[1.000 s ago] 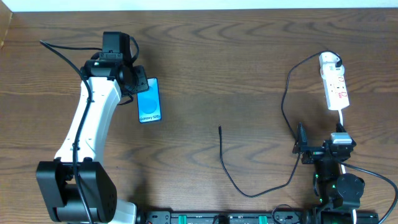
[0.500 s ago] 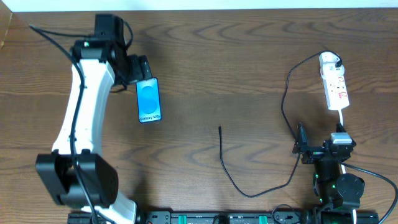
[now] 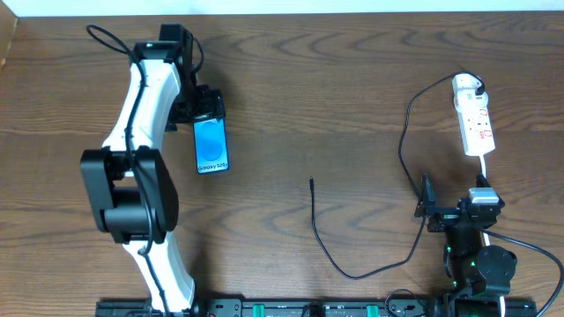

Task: Plug charger to phone and switch on socket
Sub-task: 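Lower the left gripper and close it on the phone's bottom edge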

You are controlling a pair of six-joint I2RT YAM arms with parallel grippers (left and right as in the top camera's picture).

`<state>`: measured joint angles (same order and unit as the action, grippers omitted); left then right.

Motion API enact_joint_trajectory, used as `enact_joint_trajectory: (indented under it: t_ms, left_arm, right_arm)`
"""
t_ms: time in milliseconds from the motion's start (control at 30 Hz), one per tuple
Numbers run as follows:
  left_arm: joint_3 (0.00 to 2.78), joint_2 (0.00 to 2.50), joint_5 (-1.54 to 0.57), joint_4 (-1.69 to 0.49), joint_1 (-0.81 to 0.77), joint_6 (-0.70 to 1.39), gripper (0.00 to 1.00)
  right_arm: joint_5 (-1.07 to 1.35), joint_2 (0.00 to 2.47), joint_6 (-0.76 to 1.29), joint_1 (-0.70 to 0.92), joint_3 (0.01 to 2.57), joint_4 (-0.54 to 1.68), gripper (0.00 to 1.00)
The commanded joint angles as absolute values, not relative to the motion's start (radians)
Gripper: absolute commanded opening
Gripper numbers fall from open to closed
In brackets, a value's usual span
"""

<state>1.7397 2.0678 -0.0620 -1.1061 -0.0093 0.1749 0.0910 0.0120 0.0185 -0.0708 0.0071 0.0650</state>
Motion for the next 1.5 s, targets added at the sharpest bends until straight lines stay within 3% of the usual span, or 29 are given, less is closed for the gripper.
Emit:
enact_joint_trajectory:
  t_ms: [0, 667, 1467]
  left_arm:
    - [1.72, 2.12, -0.083, -1.087, -0.008, 0.155, 0.98]
    - [1.573, 2.164, -0.092, -0.928, -0.053, 0.132, 0.98]
    - [1.559, 2.164, -0.041, -0.9, -0.049, 0.239, 0.98]
  right_arm:
    - [0.085, 0.006, 0.029, -0.065, 0.006, 0.07, 0.99]
    - [0.085, 0.006, 0.029, -0.065, 0.006, 0.07, 0.99]
    - [0.085, 0.006, 0.029, -0.065, 0.006, 0.069, 0.99]
